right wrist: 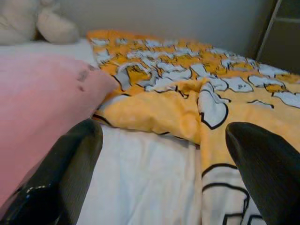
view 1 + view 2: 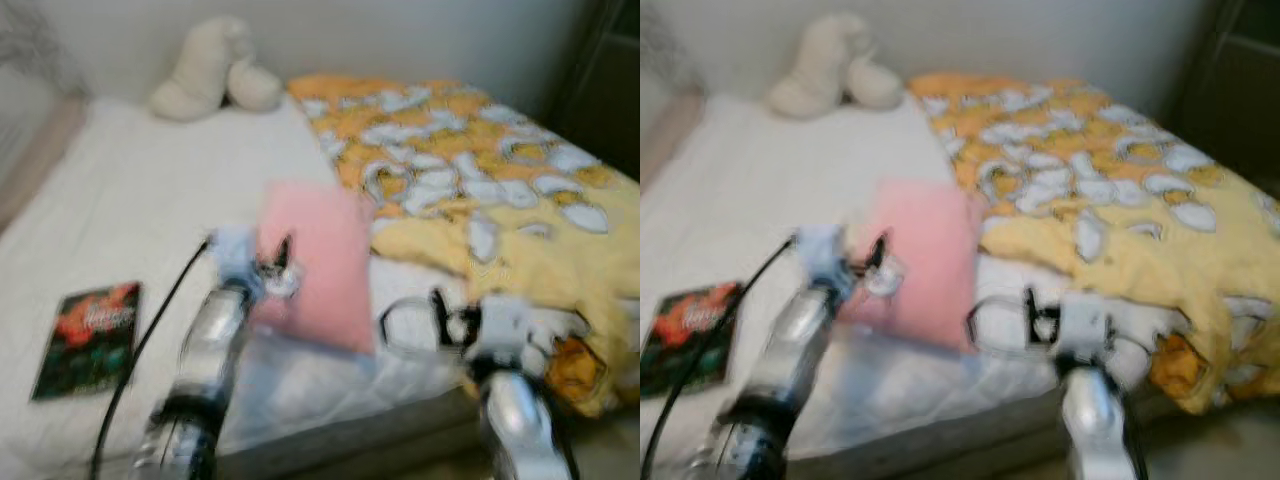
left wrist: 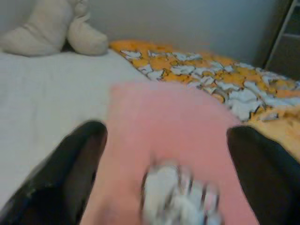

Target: Clean up the room

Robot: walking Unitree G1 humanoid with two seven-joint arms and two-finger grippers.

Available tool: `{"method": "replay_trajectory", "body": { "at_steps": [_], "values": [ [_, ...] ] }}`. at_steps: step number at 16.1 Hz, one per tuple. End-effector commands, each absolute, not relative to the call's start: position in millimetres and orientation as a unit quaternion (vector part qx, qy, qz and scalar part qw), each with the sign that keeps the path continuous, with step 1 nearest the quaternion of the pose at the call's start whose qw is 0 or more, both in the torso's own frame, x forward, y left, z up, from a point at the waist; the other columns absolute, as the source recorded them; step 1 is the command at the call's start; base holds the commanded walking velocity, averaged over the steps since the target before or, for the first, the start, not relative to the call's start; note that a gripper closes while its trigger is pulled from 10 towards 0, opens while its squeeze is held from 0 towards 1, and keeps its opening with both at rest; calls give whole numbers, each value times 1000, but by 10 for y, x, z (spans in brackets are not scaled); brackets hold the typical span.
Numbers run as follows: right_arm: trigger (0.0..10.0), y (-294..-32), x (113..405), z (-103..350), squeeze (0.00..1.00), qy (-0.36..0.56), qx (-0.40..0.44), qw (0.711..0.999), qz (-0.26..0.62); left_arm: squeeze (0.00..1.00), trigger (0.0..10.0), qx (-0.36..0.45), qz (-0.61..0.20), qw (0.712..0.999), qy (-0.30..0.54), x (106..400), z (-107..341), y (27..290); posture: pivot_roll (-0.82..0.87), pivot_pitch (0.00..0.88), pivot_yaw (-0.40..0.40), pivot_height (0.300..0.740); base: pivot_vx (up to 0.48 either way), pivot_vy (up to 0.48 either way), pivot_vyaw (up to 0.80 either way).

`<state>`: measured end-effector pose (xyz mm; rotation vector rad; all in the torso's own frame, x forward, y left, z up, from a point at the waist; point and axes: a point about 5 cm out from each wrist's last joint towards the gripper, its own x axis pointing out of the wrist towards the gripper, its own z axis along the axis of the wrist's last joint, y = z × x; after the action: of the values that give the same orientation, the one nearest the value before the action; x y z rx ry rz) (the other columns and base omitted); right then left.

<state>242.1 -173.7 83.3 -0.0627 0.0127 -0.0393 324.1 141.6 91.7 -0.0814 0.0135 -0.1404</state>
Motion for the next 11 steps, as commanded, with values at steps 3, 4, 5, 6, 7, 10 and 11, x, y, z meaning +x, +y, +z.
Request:
{"method": "replay_trajectory", "body": {
  "at_steps": [3,4,5,6,7,10,11],
  "values": [
    [10000,-1820,2150,831,0,12,-27,999,-20,0,10000,-34,-86,995,-22,3061,1052,1332,43,0,6,740,0,0,0],
    [10000,-1832,2147,824,0,14,-27,999,-22,0,10000,-30,-90,995,-27,3062,1073,1314,45,0,3,740,0,0,0],
    [10000,-1849,2156,811,0,17,-28,999,-22,0,10000,-25,-99,994,-36,3068,1112,1275,45,0,2,740,0,0,0],
    [10000,-1850,2196,808,0,20,-29,999,-22,0,10000,-37,-80,996,-32,3101,1151,1269,42,0,7,740,480,0,0],
    [10000,-1840,2238,818,0,21,-28,999,-21,0,10000,-29,-63,997,-27,3130,1173,1290,42,0,10,740,480,0,0],
    [10000,-1829,2361,865,0,15,-23,999,-24,0,10000,-26,-33,999,-17,3212,1217,1351,36,0,21,740,480,0,0],
    [10000,-1822,2404,878,0,13,-25,999,-20,0,10000,-24,-26,999,-17,3250,1239,1371,36,0,21,740,480,0,0]
  ]
}}
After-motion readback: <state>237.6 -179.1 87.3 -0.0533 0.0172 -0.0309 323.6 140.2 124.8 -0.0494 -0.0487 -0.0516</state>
